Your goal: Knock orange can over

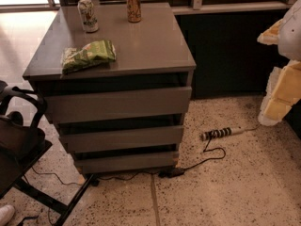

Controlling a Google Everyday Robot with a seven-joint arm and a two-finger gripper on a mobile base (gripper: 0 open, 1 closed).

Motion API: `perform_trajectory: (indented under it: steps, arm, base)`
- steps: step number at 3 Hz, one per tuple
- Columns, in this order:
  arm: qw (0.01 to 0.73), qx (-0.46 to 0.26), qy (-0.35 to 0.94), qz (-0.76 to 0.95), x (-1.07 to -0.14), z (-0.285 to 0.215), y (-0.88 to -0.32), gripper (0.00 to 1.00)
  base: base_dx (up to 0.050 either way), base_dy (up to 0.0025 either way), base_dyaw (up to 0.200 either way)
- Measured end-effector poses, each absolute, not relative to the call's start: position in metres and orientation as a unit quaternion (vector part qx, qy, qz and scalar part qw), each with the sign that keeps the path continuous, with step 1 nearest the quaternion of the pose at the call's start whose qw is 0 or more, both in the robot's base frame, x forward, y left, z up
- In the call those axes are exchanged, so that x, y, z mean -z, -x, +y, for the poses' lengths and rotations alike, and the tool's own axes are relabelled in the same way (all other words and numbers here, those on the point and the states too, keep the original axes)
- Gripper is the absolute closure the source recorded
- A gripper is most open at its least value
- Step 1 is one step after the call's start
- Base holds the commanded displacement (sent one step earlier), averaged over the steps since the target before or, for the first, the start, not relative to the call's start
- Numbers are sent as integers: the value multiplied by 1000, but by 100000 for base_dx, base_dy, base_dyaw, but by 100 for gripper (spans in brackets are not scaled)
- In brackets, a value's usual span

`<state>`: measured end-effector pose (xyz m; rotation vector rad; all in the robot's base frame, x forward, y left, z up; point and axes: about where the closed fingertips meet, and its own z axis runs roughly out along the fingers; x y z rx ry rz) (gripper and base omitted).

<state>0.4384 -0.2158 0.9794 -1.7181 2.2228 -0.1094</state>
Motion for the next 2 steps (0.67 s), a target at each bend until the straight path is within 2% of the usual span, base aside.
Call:
perform_trajectory:
  steps: [1,2]
  arm:
    - [164,38,603,780,-979,-216,-438,0]
    - [164,38,603,780,-979,-216,-438,0]
  base:
    - [2,-3,19835]
    - [5004,-3,74]
